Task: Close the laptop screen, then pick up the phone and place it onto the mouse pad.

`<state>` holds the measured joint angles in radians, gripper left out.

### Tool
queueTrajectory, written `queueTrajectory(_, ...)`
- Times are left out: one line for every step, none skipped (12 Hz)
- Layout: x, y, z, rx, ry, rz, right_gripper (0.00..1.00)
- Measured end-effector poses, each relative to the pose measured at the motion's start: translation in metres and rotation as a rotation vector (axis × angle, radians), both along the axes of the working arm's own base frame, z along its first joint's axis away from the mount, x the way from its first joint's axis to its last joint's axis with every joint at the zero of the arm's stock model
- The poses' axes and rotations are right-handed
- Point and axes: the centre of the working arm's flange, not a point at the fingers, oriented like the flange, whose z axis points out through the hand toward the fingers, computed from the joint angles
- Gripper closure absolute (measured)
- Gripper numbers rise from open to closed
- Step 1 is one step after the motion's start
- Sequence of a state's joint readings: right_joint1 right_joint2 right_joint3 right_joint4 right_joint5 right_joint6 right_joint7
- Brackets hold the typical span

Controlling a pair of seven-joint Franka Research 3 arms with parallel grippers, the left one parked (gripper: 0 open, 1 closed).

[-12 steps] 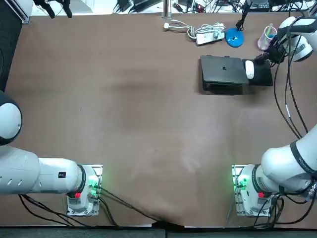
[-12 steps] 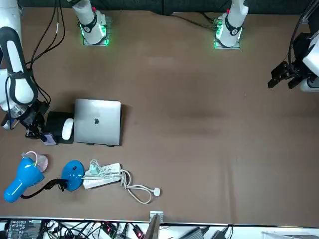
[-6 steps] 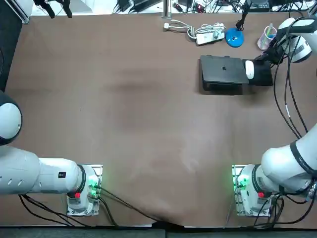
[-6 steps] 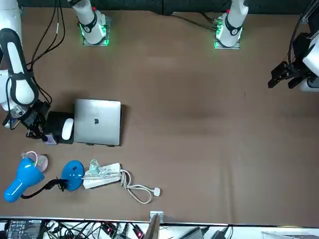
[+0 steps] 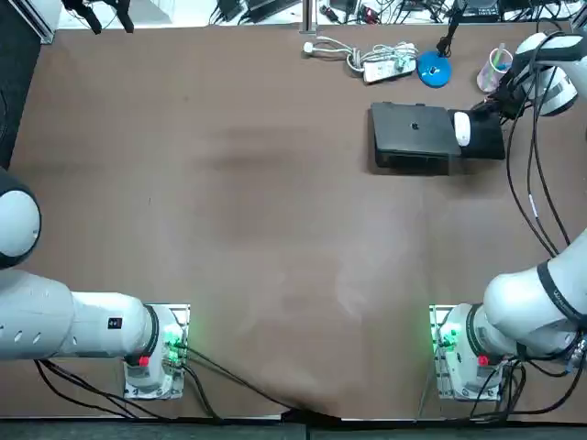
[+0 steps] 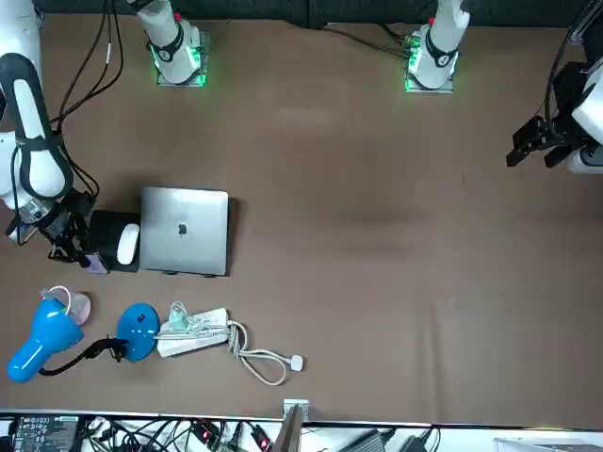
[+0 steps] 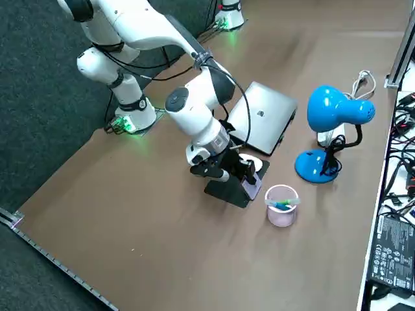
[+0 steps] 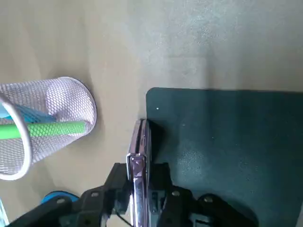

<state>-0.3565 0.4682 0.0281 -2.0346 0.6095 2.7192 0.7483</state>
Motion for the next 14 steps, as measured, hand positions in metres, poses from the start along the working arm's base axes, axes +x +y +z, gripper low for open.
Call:
queueTrajectory(-0.0002,-0.0006,0.0007,0.000,-0.001,-0.003,0.77)
queueTrajectory(-0.0003,-0.0012,0.0017,0.000,-0.002,-0.004,0.77)
queueTrajectory(-0.0003,-0.0017,0.0029,-0.001,-0.004,-0.007,0.77)
queueTrajectory(-0.0001,-0.0020,0.0046,0.000,-0.006,-0.013,0.77)
queueTrajectory(0.0002,-0.0023,0.0069,0.002,-0.008,-0.021,0.77)
queueTrajectory(-0.0001,-0.0024,0.0097,0.003,-0.010,-0.028,0.77)
queueTrajectory(-0.0017,-0.0018,0.0079,0.005,-0.006,-0.028,0.77)
queueTrajectory(-0.0041,-0.0009,0.0049,0.007,0.001,-0.028,0.77)
queueTrajectory(-0.0066,0.0000,0.0019,0.010,0.008,-0.028,0.77)
queueTrajectory(-0.0083,0.0007,-0.0001,0.011,0.013,-0.028,0.77)
queueTrajectory(-0.0083,0.0007,0.0003,0.010,0.012,-0.028,0.77)
queueTrajectory(-0.0084,0.0007,0.0002,0.010,0.012,-0.029,0.77)
queueTrajectory(-0.0084,0.0007,0.0002,0.010,0.012,-0.028,0.76)
queueTrajectory(-0.0087,0.0008,-0.0002,0.009,0.013,-0.026,0.70)
